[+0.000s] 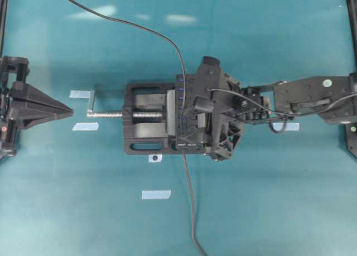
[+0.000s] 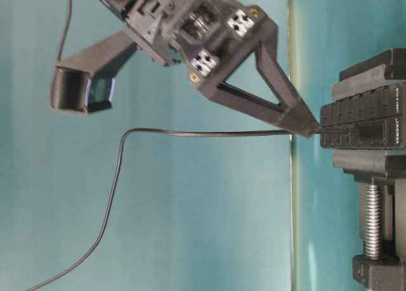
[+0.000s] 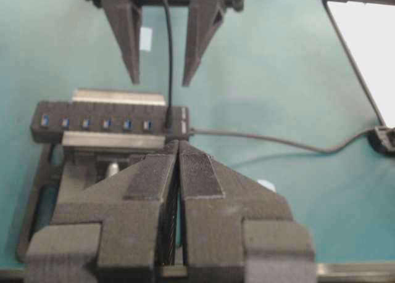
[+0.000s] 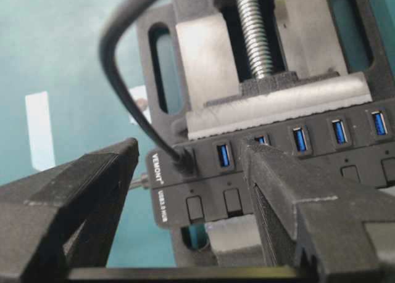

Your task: Insert the USB into the front port of the fixed hub.

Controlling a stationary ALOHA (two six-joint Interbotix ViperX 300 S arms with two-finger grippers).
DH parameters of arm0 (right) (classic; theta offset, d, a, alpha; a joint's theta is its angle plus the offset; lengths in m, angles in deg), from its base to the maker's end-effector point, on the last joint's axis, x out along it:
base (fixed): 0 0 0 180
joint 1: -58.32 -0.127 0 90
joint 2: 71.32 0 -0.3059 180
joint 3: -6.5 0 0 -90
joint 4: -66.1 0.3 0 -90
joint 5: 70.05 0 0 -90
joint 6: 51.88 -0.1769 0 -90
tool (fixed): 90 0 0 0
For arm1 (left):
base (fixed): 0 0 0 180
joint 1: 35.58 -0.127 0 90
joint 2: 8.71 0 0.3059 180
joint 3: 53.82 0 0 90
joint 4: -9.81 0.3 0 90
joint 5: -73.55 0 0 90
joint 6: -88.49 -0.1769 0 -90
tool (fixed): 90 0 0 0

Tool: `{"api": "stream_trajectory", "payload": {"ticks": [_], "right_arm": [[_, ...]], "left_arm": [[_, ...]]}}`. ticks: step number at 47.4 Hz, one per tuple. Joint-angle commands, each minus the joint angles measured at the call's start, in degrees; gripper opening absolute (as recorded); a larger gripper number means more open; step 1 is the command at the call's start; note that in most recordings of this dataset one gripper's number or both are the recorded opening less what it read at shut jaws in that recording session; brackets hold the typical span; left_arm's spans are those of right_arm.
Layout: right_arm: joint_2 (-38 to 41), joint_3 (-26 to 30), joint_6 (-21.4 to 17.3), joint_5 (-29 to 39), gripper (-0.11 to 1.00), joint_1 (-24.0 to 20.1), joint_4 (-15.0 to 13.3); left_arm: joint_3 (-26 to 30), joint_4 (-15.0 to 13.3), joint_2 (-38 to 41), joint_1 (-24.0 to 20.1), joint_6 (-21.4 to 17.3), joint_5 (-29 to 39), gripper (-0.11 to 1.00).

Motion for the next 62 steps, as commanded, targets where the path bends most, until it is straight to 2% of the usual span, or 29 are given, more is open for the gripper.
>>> {"api": "stream_trajectory", "payload": {"ticks": [1,27,41,62], "right_arm": [[-2.8,-0.3,0.2,-1.1,0.72,0.0,-0.1],[-8.1,-6.2,0.1,-3.9,0.72,0.1,0.0],[-11.0,-9.4,-0.3,-4.8,0.72,0.0,0.0],[-15.1,-14.8,-0.2,-15.2,0.72,0.0,0.0]], "left_arm": [[0.3,0.2,-0.3,0.0,0.1,-0.2,0.0],[-0.8,0.1,-1.4,0.0,0.4,1.1,0.0],[-3.2,0.1,-2.1,-0.1,4.7,1.3,0.0],[-3.5,0.1,-6.1,0.0,5.0,1.0,0.0]]}}
